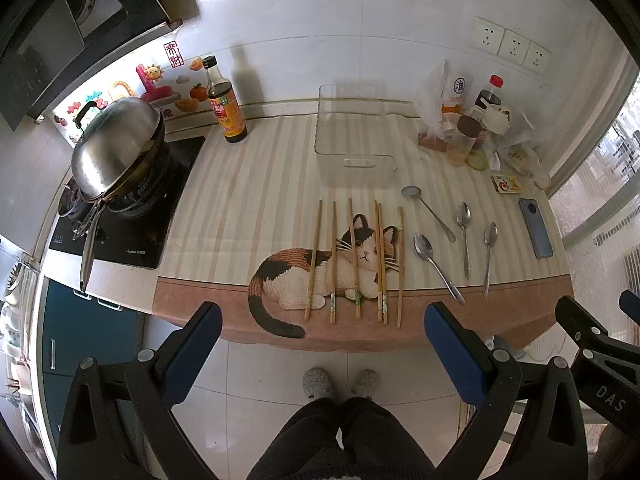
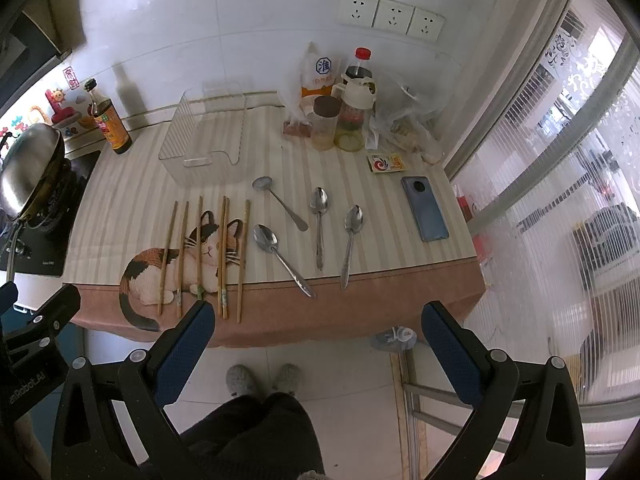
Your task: Organize utensils
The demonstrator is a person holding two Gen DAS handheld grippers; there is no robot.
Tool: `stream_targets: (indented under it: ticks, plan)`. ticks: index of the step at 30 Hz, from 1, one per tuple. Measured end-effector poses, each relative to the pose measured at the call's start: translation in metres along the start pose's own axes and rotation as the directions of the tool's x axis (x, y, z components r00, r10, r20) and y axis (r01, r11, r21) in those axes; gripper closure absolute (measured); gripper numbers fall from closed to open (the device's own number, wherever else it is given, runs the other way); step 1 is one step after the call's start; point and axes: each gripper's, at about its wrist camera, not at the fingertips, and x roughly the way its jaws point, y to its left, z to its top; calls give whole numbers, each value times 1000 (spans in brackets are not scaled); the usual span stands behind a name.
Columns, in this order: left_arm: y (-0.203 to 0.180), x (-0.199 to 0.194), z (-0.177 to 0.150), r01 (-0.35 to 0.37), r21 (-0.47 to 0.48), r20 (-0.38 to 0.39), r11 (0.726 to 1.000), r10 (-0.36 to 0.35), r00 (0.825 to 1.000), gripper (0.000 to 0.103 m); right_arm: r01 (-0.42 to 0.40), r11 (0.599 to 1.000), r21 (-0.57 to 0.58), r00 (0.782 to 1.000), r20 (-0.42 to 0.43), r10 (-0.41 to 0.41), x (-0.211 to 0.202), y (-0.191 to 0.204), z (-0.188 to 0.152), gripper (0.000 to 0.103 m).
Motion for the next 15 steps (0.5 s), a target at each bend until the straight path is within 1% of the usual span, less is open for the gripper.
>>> stream_targets:
  ticks: [15]
  plan:
    - [0, -5, 3, -1, 2, 4, 1000, 1, 1000, 0, -3, 1000, -2, 1000, 2, 3, -1, 0, -1, 0]
